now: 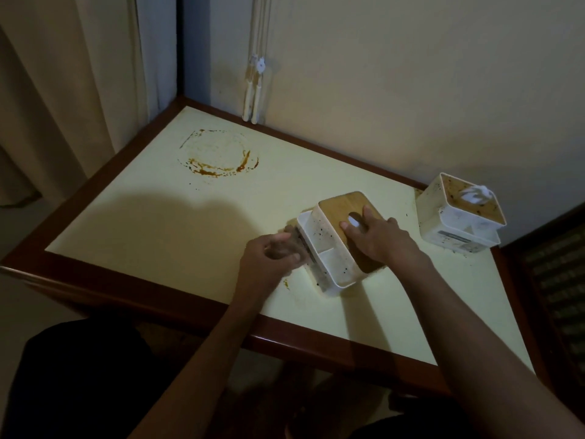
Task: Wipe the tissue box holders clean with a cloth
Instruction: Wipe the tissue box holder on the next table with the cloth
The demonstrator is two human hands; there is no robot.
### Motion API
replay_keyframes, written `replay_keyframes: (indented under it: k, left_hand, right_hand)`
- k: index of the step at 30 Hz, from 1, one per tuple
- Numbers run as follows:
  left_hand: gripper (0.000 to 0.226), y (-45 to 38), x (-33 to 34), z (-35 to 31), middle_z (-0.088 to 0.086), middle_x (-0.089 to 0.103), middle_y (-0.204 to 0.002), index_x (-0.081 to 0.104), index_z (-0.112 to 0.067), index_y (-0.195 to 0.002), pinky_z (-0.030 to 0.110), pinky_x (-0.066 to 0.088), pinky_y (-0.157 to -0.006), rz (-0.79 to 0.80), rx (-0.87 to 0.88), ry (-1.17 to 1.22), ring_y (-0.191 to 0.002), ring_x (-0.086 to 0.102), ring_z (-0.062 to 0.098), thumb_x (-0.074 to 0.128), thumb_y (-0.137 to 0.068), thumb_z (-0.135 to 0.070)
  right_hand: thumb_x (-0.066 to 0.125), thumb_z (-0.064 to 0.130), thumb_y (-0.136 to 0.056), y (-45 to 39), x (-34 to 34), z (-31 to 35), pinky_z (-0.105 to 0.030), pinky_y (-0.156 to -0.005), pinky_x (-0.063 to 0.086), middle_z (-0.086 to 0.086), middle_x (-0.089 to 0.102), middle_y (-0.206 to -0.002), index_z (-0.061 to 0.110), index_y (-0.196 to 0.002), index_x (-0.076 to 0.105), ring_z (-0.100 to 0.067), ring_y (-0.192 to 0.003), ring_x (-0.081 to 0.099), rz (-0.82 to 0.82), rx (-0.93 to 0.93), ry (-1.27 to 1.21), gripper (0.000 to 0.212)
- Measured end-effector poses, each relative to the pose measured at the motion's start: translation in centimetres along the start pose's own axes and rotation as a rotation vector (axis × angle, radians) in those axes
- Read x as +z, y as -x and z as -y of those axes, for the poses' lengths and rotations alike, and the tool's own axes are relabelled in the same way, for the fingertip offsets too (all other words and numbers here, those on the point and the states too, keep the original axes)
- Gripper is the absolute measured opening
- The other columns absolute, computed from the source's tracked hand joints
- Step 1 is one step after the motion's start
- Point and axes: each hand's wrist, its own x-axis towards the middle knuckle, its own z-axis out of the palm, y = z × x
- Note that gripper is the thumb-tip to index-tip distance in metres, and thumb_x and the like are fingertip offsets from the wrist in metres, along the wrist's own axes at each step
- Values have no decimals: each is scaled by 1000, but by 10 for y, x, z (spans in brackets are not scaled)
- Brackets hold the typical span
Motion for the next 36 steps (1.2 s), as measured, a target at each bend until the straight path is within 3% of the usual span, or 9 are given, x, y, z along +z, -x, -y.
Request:
replay_keyframes:
  k: [4,8,15,19,21,24,26,31,36]
  left_hand:
    - [61,-3,12,5,-1,42,-130,64,-20,-118,16,40,-87,9,147,-319,-110,46,3,88,-62,-21]
    - [58,-11,13,8,0,56,-127,66,-21,-118,18,43,-93,-11,276,-412,-115,53,12,85,-64,-16]
    - [46,-20,9,8,-9,65,-101,62,-18,-109,2,42,-75,-38,361,-342,-92,62,1,82,-68,-10]
    - [27,-24,15,5,-3,68,-91,66,-10,-94,2,41,-63,-104,283,-260,-76,58,-14,79,-71,-4]
    - [22,-27,17,5,-3,68,-90,68,-10,-89,2,41,-60,-122,222,-207,-76,60,-7,77,-71,0]
    - [28,-27,20,8,-7,68,-100,70,-21,-88,12,51,-72,-115,171,-153,-91,65,13,78,-69,-3]
    - [32,-23,21,9,-11,62,-110,70,-27,-92,24,53,-84,-101,183,-165,-100,62,12,80,-69,-8]
    - [19,-16,20,14,-13,51,-127,73,-28,-96,23,45,-93,-49,163,-174,-115,51,4,76,-78,-23]
    - [35,-17,22,15,-6,69,-99,70,-21,-103,16,51,-77,-108,226,-143,-89,62,0,79,-72,-6]
  right_hand:
    - [28,71,-88,5,-4,6,-68,-109,10,-18,21,-154,30,-148,18,-46,-141,14,-30,75,71,74]
    - [29,57,-96,4,-7,3,-66,-109,-3,-1,-8,-160,28,-150,16,-35,-144,-16,-94,-202,97,63]
    - [20,54,-98,-11,10,-11,-63,-111,5,4,-15,-159,35,-150,-6,-31,-146,-11,-17,-366,50,61]
    - [18,55,-97,-11,13,-13,-60,-112,2,5,-17,-158,38,-149,-9,-29,-146,-14,-29,-366,27,61]
    - [18,54,-98,-10,15,-13,-59,-112,0,6,-19,-158,40,-148,-10,-27,-145,-15,-35,-367,12,60]
    - [18,54,-98,-10,15,-13,-60,-112,-2,6,-20,-158,39,-148,-12,-27,-145,-17,-31,-380,5,60]
    - [17,53,-98,-9,15,-13,-60,-112,-2,5,-21,-157,39,-148,-13,-27,-145,-17,-29,-380,6,60]
    - [16,53,-98,-9,15,-13,-60,-112,-3,5,-21,-157,38,-148,-13,-26,-145,-18,-24,-383,3,60]
    - [16,54,-98,-8,16,-13,-59,-112,-3,6,-22,-157,39,-147,-14,-25,-145,-19,-25,-374,-4,59]
